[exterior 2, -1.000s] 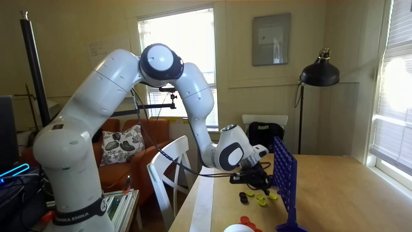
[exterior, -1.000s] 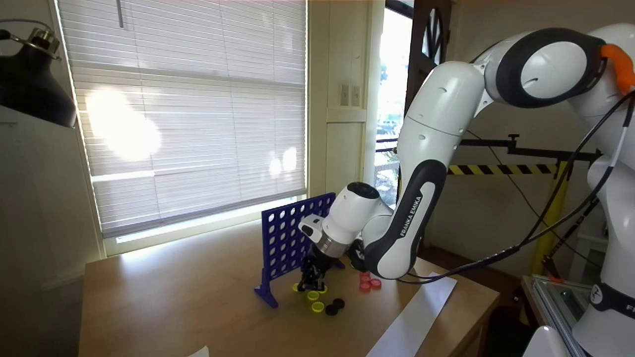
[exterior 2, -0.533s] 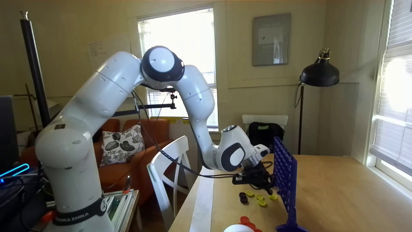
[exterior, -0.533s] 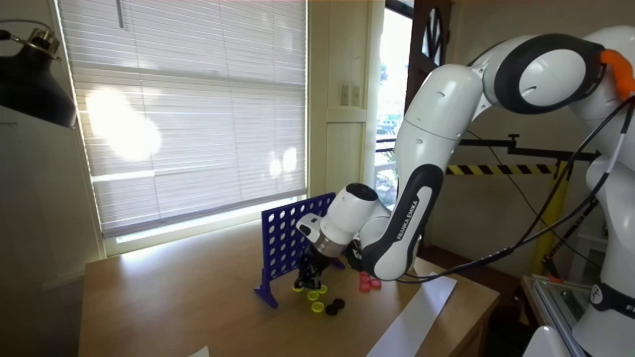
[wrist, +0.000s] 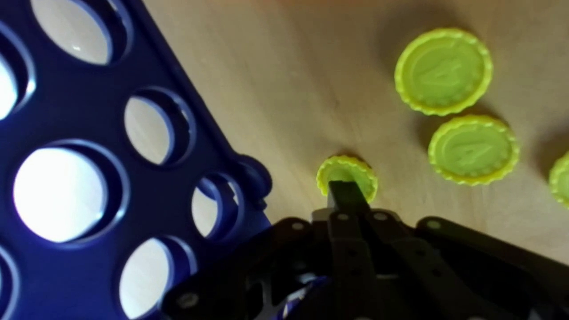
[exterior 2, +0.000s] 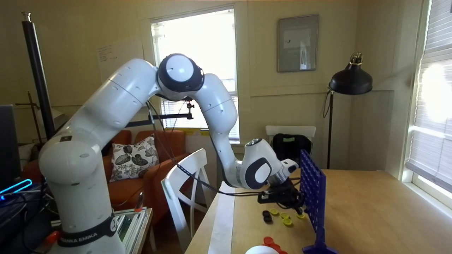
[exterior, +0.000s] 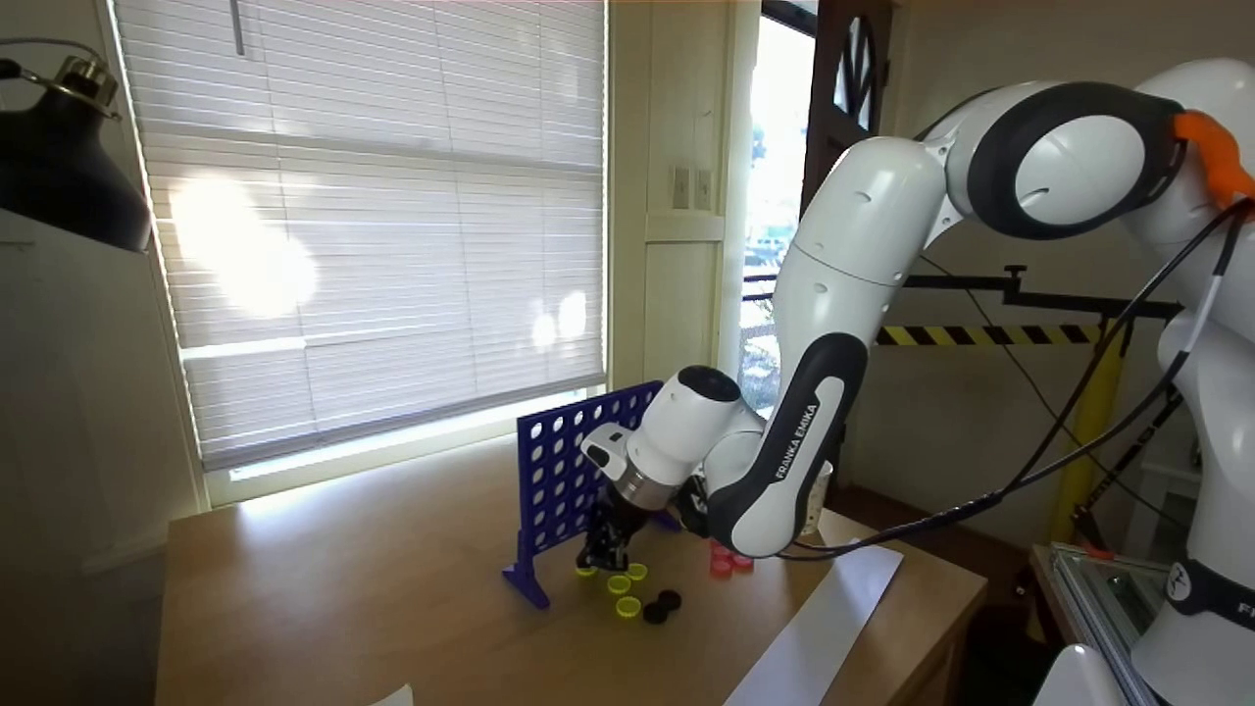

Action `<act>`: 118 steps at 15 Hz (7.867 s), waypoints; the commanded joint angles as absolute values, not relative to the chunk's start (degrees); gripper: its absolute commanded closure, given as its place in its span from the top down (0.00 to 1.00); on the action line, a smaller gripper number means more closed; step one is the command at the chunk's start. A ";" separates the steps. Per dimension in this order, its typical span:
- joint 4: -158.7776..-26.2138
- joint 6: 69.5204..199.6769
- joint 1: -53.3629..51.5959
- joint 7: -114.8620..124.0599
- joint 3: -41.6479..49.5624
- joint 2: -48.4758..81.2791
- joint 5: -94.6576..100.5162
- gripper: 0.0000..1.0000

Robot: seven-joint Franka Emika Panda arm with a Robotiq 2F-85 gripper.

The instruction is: Group up the circles in color sequence

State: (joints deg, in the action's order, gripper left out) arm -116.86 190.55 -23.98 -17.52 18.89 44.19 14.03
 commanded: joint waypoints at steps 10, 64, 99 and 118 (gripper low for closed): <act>-118.71 186.03 -24.43 -17.07 18.25 41.86 15.00 0.00; -126.43 175.19 -12.44 -10.40 2.27 32.28 15.45 0.00; -125.78 178.83 -13.63 -9.74 3.90 32.80 14.07 0.00; -128.50 163.57 -9.81 -7.86 -0.79 27.42 13.35 0.00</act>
State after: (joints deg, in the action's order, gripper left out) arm -127.59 165.78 -11.33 -8.23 0.80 28.43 14.18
